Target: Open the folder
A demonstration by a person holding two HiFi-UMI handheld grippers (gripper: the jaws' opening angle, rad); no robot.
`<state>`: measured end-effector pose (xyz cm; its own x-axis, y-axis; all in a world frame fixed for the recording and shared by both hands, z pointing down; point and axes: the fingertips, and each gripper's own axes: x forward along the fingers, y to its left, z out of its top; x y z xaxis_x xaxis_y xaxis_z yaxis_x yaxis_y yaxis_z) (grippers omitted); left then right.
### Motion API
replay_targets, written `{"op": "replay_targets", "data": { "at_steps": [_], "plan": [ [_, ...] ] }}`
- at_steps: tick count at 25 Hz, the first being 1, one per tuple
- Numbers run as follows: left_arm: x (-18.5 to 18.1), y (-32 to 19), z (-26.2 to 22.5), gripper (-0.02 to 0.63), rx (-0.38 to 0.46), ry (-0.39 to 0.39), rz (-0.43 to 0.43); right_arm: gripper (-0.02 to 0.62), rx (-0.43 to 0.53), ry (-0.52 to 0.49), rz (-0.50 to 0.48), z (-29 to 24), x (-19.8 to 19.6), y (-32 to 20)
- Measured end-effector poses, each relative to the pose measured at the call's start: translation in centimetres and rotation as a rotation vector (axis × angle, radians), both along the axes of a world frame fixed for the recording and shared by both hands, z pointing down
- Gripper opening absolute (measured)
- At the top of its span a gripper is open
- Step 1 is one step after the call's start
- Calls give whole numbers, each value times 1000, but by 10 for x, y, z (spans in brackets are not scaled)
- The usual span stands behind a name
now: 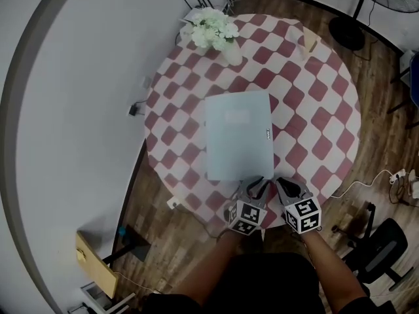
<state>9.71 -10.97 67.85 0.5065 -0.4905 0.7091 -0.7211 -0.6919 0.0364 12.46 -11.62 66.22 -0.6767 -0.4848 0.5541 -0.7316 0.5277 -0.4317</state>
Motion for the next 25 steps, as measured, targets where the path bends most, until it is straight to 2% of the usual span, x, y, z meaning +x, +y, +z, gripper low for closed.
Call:
{"op": "replay_targets", "data": {
  "at_steps": [1,5,10,15,20,25],
  "plan": [
    [-1,-1,3,86,-2,-8,4,32,-11,-7,-3,4,-1,-2],
    [-5,-10,7,87,11,-40,9,32,-62,-1,19,24,-1,-14],
    [2,-14,13,114,9,-89,75,49,-165,-46,39,43,-5,-18],
    [12,-15,18,117,14,-137,150,61,-184,-54,40,48,-8,-22],
    [9,-13,19,140,9,-151,173,88,-236,-113,65,51,-7,-23],
    [8,-10,22,178,17,-191,201,103,-257,-130,50,52,-12,-27]
  ]
}}
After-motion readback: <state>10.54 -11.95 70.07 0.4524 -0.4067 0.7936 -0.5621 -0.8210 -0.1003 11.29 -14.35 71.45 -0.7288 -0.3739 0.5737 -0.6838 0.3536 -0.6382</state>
